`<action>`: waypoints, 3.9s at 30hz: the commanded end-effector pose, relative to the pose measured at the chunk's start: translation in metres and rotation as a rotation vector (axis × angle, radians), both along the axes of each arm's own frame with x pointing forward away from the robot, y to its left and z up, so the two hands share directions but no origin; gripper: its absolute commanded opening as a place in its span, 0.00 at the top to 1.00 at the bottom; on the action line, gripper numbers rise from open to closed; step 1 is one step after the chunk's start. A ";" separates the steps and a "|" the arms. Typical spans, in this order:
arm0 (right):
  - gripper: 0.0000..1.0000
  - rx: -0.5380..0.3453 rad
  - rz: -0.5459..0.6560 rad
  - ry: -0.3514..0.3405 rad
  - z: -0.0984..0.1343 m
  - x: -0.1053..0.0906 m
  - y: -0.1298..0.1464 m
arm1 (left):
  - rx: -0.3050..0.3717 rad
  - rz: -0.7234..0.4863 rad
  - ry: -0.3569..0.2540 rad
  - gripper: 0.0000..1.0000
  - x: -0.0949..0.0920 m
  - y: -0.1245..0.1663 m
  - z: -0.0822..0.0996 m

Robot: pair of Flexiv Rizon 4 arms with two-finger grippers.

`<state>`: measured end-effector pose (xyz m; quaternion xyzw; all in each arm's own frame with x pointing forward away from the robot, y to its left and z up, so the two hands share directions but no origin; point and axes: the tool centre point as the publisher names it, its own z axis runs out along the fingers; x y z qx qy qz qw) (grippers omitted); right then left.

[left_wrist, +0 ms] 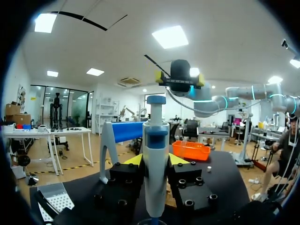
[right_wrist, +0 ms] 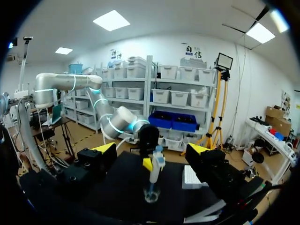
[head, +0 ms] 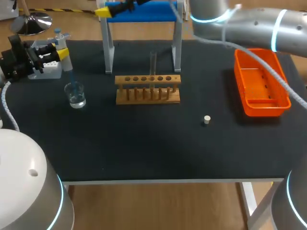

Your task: Invert the test tube, pick up the pipette, mount the tip to pipette, aspirate from beaker and dispense into the tube, eject the tip, return the pipette, and cap with the stopper.

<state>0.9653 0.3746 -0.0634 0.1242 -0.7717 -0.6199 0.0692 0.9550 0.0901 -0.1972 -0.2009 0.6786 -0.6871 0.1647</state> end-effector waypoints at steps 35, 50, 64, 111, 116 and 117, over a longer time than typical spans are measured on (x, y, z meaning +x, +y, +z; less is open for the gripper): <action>0.00 0.022 -0.207 0.044 -0.134 0.009 -0.187 | -0.001 -0.003 0.000 1.00 0.000 0.001 0.000; 0.00 -0.034 -0.257 0.031 -0.179 0.024 -0.187 | -0.001 -0.003 0.000 1.00 0.000 0.001 0.000; 0.00 -0.150 -0.226 -0.037 -0.207 0.028 -0.172 | -0.001 -0.003 0.000 1.00 0.000 0.001 0.000; 0.00 -0.323 -0.298 -0.129 -0.235 0.030 -0.135 | -0.001 -0.003 0.000 1.00 0.000 0.001 0.000; 0.00 -0.328 -0.304 -0.131 -0.236 0.030 -0.135 | -0.001 -0.003 0.000 1.00 0.000 0.001 0.000; 0.00 -0.325 -0.309 -0.133 -0.236 0.030 -0.136 | -0.001 -0.003 0.000 1.00 0.000 0.001 0.000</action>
